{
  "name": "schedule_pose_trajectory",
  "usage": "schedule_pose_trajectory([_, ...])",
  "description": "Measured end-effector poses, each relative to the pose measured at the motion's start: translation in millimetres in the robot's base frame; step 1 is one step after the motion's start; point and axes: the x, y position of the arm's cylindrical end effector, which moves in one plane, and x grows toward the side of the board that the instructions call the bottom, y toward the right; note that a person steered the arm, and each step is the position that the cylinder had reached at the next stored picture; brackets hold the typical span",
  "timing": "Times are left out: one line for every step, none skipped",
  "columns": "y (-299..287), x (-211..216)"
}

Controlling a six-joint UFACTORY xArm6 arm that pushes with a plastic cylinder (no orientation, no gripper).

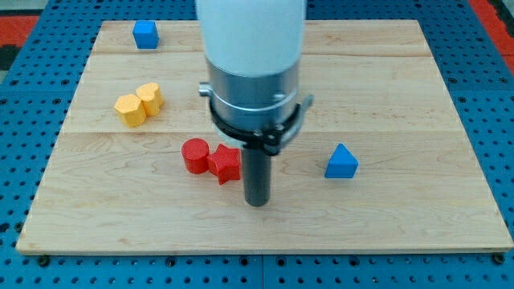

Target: Move the blue triangle near the green blocks

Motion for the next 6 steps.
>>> schedule_pose_trajectory([8,0])
schedule_pose_trajectory([96,2])
schedule_pose_trajectory([107,-52])
schedule_pose_trajectory([98,-89])
schedule_pose_trajectory([173,-65])
schedule_pose_trajectory([102,-102])
